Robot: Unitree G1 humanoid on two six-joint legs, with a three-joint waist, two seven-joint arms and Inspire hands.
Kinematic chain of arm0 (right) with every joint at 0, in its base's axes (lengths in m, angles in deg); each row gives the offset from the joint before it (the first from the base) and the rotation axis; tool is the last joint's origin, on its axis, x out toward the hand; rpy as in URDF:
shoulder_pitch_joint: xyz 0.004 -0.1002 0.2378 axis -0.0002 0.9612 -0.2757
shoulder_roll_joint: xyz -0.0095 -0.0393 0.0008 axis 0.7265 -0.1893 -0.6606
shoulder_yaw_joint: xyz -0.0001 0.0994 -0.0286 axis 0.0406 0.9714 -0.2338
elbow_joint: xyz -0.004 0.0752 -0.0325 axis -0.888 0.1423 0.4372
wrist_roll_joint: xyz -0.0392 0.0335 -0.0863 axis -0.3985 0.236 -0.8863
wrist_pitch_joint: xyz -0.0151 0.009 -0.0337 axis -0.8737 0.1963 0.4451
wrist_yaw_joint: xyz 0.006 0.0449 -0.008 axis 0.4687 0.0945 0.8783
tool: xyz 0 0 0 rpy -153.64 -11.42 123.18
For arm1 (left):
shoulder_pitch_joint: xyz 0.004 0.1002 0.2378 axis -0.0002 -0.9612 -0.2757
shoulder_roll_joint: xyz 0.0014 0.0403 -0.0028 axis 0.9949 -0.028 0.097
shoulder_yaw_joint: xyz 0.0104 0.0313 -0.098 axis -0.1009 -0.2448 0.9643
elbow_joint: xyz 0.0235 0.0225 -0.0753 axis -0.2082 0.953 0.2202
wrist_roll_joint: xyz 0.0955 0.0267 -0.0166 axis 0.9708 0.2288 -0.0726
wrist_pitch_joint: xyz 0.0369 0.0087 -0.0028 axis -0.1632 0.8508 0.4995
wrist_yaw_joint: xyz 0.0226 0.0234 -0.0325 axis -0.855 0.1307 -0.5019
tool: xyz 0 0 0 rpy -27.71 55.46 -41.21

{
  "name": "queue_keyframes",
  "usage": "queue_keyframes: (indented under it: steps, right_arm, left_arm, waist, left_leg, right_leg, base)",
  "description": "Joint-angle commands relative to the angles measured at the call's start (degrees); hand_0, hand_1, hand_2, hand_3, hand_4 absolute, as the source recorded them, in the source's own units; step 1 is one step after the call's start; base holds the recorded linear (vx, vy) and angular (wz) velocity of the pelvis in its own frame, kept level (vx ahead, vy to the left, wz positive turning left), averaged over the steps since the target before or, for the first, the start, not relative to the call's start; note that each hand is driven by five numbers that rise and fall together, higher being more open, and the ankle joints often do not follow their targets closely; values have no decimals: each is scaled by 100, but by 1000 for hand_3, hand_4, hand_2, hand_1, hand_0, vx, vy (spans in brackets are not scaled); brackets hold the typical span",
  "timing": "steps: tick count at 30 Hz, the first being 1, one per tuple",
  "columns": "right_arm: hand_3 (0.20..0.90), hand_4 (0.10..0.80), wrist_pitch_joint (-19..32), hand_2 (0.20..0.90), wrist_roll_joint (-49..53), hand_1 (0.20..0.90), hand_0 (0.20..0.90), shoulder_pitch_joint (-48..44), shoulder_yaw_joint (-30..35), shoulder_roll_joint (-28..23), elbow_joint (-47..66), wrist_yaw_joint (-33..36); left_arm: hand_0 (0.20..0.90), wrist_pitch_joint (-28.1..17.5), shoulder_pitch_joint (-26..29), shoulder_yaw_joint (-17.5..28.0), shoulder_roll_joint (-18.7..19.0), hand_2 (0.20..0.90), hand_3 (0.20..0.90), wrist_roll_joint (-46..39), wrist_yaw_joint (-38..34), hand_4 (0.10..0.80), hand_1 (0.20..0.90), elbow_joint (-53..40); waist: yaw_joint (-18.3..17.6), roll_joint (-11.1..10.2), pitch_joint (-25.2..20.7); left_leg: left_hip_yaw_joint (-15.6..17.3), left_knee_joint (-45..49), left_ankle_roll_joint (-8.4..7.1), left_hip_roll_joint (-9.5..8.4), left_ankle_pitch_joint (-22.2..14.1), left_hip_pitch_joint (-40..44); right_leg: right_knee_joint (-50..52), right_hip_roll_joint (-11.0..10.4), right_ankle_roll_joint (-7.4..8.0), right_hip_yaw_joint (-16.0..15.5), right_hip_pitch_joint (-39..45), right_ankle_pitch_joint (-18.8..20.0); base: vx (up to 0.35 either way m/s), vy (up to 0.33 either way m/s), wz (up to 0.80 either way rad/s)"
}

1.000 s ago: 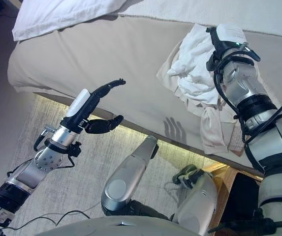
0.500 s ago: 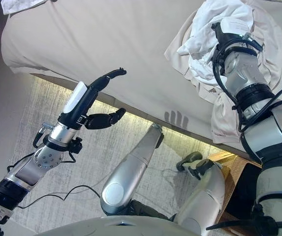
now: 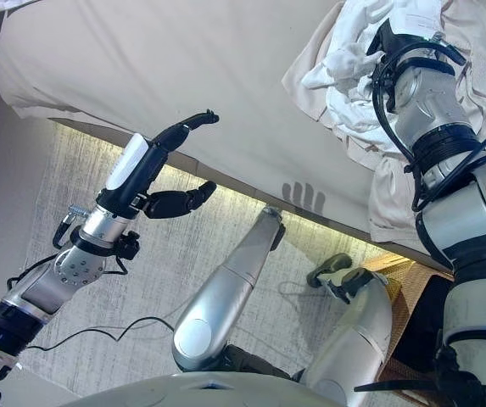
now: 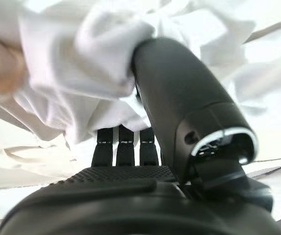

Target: Pick up the clothes from the bed and place them into the basket

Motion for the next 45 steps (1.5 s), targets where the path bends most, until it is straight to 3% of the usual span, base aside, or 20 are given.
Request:
queue_keyframes:
  steps: [1,12,19,21,22,24,26,31,36,45]
  right_arm:
    - [200,100,135,300,143,300,300,-446,-369,-122,114,216]
    - [200,100,86,300,287,300,300,-122,11,-210,429,157]
    - [200,100,88,300,421,300,300,8,142,-412,558,130]
    - [200,100,124,300,521,300,300,61,205,-522,606,122]
    - [200,100,166,300,576,300,300,105,257,-599,631,125]
    - [200,100,218,300,641,300,300,134,294,-667,675,118]
    - [200,100,326,300,777,300,300,211,382,-781,831,84]
    - [200,100,375,300,1041,300,300,358,629,-958,1245,39]
    - [200,100,528,300,1055,300,300,411,795,-1199,1234,73]
    - [200,100,645,300,1628,300,300,389,948,-1833,1363,113]
  left_arm:
    - [900,-629,152,271,-27,900,900,-256,-280,800,900,-711]
    - [900,-582,230,479,-60,900,900,-542,260,800,900,-659]
    - [900,-518,198,486,-115,900,900,-672,536,800,900,-603]
    - [900,-404,179,524,-121,900,900,-775,689,800,900,-594]
    - [900,-181,135,552,-157,900,900,-839,872,800,900,-585]
    - [900,152,74,556,-199,900,900,-1002,1168,800,900,-483]
    - [900,503,18,487,-274,900,900,-1114,1420,800,900,-229]
    - [900,806,133,438,-224,900,900,-1027,1579,800,900,58]
    - [900,846,298,322,-235,900,900,-1049,1783,800,900,203]
    - [900,830,381,264,-56,900,900,-1026,1553,800,900,435]
  waist:
    - [65,155,-207]
    - [-41,-116,-210]
    - [-126,-313,-706]
    - [-165,-396,-902]
    - [-190,-420,-1003]
    - [-231,-462,-1122]
    - [-345,-554,-1375]
    - [-612,-703,-1854]
    - [-828,-797,-2235]
    - [-1258,-898,-2509]
  left_leg:
    - [455,134,458,-18,-595,517]
    - [409,-1657,263,272,-133,2593]
    - [381,-2471,133,485,89,3352]
    - [388,-2693,99,525,113,3600]
    - [431,-2834,115,542,280,3688]
    - [457,-2938,105,565,282,3839]
    - [562,-3128,86,612,269,4137]
    - [733,-3399,71,678,240,4580]
    - [902,-3736,49,758,272,4913]
    - [1291,-4046,32,904,214,5295]
  right_leg:
    - [-232,662,-161,-148,317,510]
    - [-1923,694,35,-249,2381,961]
    - [-3016,898,111,-287,3235,1233]
    - [-3392,964,148,-276,3508,1322]
    - [-3672,987,130,-353,3637,1543]
    - [-3864,1024,160,-340,3792,1598]
    - [-4214,1102,237,-266,4076,1695]
    - [-4598,1233,343,-50,4406,1810]
    - [-4976,1308,429,69,4630,1982]
    - [-5266,1421,509,378,4731,2124]
  base:
    - [0,0,0]
    - [61,-17,-8]
    - [79,-37,-13]
    - [51,-27,-9]
    - [-1,4,-5]
    - [33,8,-10]
    - [129,-3,-14]
    - [130,-5,-18]
    - [54,-10,-17]
    - [0,-27,-17]
